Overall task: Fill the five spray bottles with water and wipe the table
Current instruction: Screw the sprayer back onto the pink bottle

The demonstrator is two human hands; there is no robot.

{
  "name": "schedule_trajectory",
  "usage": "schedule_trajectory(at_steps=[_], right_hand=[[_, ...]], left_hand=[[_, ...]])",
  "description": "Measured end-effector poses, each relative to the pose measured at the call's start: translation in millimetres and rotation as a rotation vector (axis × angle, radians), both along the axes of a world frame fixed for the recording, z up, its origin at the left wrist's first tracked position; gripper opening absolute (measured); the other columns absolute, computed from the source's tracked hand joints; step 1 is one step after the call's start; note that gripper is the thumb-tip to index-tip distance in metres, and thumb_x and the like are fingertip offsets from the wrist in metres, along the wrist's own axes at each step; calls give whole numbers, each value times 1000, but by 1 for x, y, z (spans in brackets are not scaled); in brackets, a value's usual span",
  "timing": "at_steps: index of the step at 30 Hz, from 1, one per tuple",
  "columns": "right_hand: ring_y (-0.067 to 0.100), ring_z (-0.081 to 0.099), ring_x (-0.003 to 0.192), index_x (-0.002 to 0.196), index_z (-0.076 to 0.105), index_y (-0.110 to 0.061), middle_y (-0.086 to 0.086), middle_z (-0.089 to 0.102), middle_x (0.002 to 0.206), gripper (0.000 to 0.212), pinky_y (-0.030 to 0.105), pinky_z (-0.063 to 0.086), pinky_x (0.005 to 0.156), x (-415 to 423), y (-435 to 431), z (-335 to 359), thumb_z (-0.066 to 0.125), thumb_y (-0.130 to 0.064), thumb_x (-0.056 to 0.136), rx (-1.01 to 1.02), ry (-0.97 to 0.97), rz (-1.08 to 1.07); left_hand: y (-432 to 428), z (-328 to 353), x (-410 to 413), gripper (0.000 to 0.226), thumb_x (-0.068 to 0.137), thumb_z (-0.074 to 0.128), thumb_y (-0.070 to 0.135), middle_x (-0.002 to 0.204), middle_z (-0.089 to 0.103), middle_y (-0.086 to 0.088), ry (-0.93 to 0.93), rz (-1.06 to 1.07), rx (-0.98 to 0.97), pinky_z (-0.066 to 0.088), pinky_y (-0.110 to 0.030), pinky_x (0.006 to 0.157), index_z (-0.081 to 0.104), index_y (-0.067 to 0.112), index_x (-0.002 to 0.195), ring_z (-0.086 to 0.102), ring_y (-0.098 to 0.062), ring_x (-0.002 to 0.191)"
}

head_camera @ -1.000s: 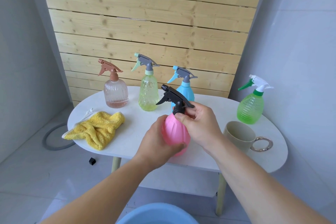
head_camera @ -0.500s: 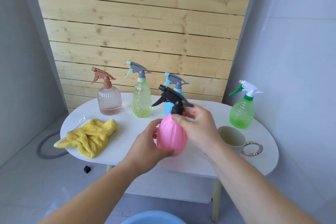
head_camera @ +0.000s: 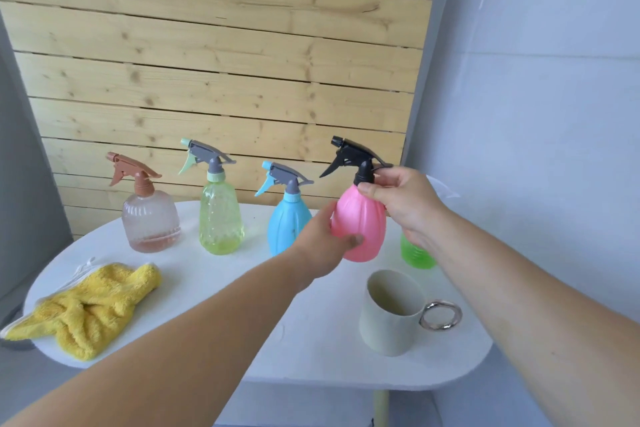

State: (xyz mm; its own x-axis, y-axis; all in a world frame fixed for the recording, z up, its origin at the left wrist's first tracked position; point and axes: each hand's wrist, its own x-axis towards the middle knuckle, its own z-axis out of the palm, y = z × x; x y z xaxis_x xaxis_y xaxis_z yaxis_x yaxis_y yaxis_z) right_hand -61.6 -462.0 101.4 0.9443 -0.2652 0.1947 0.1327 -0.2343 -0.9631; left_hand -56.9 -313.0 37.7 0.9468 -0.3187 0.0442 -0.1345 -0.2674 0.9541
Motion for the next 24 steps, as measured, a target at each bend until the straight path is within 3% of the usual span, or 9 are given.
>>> schedule_trajectory(at_steps=[3, 5, 8, 14, 21, 24], right_hand=[[19, 64, 92, 113, 66, -5, 6, 69, 103, 37, 27, 48, 82, 15, -11, -18, 80, -8, 79, 1, 29, -9], [19, 64, 91, 108, 66, -7, 4, 68, 100, 33, 27, 48, 83, 22, -18, -29, 80, -7, 78, 8, 47, -16], [20, 65, 96, 117, 66, -4, 6, 70, 105, 42, 31, 50, 91, 31, -26, -44, 80, -7, 78, 25, 72, -32], [17, 66, 92, 113, 68, -6, 5, 70, 104, 35, 24, 50, 84, 38, -32, -59, 78, -5, 80, 57, 71, -43], [18, 67, 102, 119, 66, -6, 7, 71, 113, 42, 32, 51, 97, 40, -29, -58, 79, -6, 79, 35, 67, -62], [17, 67, 101, 121, 65, -5, 6, 70, 114, 43, 30, 51, 96, 38, -27, -54, 78, -5, 80, 22, 67, -56]], left_hand=[[-14, -12, 14, 66, 92, 74, 17, 126, 65, -7, 59, 3, 3, 50, -24, 70, 42, 26, 148, 62, -24, 107], [-22, -22, 22, 71, 90, 76, 17, 129, 63, -7, 93, 16, 19, 54, -33, 81, 40, 25, 151, 62, -28, 113], [-31, -32, 30, 71, 90, 76, 17, 131, 62, -6, 119, 32, 38, 54, -45, 97, 40, 24, 151, 61, -30, 117], [-41, -41, 37, 70, 90, 76, 16, 128, 62, -5, 117, 59, 55, 54, -49, 100, 41, 23, 150, 61, -31, 116], [-39, -40, 37, 78, 90, 77, 17, 133, 58, -4, 120, 87, 51, 54, -49, 99, 36, 25, 155, 60, -31, 118], [-39, -39, 36, 79, 89, 77, 18, 138, 57, -6, 120, 101, 58, 55, -50, 99, 34, 25, 155, 59, -31, 120]])
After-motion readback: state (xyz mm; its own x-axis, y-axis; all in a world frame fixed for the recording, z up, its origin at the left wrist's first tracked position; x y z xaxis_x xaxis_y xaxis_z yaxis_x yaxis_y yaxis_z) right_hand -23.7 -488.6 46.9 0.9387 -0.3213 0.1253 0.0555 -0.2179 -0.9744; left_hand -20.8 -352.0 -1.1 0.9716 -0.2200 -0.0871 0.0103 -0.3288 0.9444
